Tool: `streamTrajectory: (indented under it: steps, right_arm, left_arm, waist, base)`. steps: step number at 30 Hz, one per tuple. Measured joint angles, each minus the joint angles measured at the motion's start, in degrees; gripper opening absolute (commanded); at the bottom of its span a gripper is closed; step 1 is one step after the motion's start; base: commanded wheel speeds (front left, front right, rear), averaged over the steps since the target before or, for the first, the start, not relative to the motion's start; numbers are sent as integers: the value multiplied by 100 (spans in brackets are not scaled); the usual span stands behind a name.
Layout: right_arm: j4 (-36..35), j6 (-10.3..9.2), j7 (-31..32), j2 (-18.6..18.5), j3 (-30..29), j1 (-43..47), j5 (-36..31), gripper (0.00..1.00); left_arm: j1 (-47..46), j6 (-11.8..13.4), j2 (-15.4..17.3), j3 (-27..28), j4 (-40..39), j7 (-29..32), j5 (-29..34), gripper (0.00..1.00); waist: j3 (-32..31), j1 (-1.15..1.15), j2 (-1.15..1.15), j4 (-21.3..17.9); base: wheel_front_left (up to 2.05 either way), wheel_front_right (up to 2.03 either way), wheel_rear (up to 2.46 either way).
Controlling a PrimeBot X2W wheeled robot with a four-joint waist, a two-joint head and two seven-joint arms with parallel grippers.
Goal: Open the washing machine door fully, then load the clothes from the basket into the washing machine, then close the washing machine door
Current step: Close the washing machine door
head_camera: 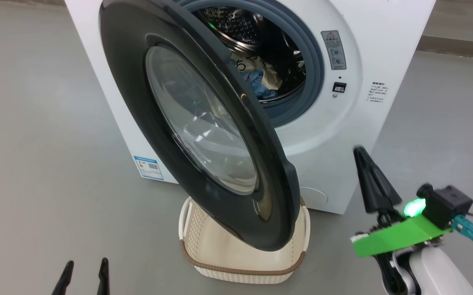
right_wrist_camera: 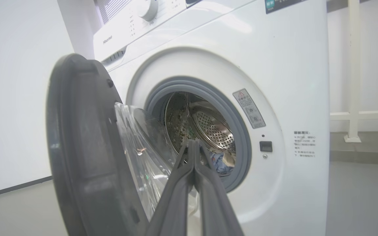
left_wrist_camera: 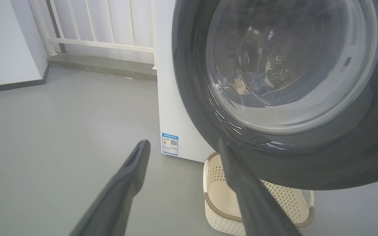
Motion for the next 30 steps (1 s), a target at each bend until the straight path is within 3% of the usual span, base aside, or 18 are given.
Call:
streamTrajectory:
  steps: [9, 14, 18, 30]
  right_arm:
    - [-1279, 0, -1, -20, 725, -210, 10, 0]
    - [-1602, 0, -2, -96, 1391, -205, 34, 0]
    - [-1555, 0, -2, -121, 1841, -175, 29, 0]
    - [-559, 0, 0, -274, 2141, 115, 227, 0]
  left_arm:
    - [-7, 0, 0, 29, -29, 0, 0, 100]
    - [-7, 0, -2, 60, -48, 0, 0, 100]
    - [-7, 0, -35, 58, -56, 0, 0, 100]
    - [-10, 0, -121, 58, -62, 0, 58, 100]
  waist:
    - [-24, 0, 0, 42]
    - [-30, 0, 0, 33]
    - [-31, 0, 0, 49]
    - [-27, 0, 0, 208]
  base:
    - [0, 0, 0]
    - [0, 0, 0]
    - [0, 0, 0]
    - [0, 0, 0]
